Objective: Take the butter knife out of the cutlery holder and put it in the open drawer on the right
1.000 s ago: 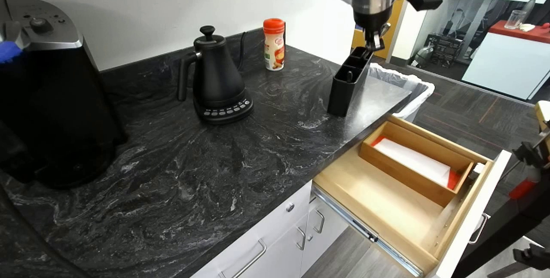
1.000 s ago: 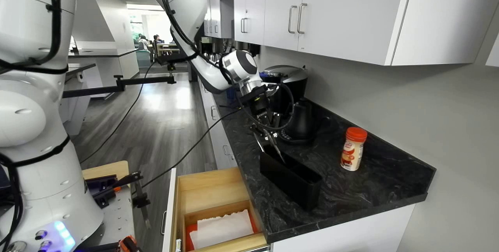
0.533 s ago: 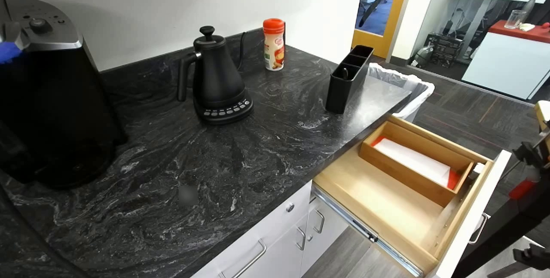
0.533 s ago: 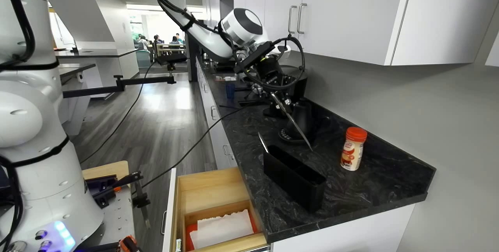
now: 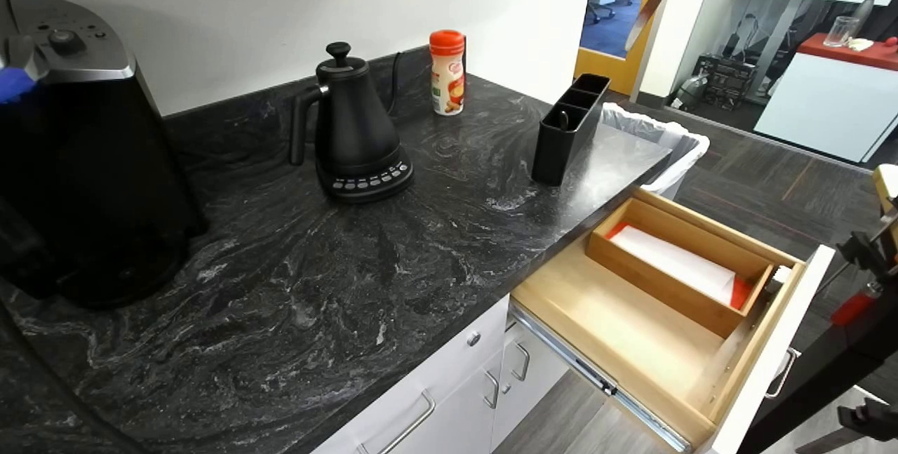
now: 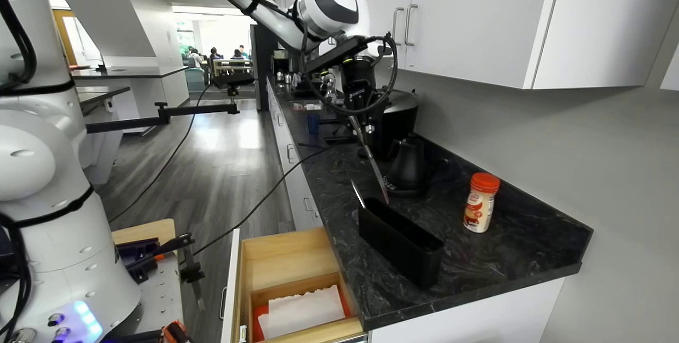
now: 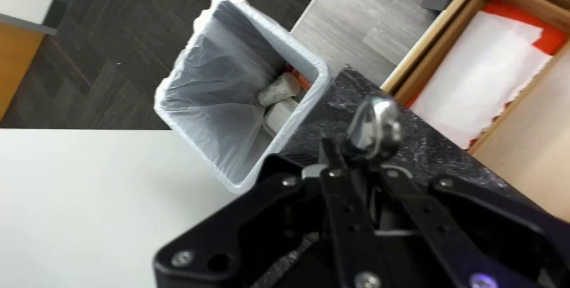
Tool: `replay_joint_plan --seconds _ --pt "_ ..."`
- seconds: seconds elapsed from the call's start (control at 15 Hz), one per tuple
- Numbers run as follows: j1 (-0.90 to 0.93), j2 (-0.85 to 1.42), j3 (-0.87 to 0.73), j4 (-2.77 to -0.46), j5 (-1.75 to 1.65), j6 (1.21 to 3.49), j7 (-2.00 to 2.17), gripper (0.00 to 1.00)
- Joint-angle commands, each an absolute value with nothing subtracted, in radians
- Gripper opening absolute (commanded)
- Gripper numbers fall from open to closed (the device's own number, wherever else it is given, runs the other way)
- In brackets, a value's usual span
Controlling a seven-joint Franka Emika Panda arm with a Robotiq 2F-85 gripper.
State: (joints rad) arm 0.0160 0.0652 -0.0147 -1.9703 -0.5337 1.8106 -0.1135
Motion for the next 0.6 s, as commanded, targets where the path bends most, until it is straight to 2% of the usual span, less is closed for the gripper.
replay_joint_plan --seconds 0.0,0.53 --pt "0.000 -0.014 -0.013 -1.991 -0.351 1.725 -0.173 0.03" --pt "-0.018 -0.062 -0.034 -2.032 -0.166 1.663 -0.161 0.03"
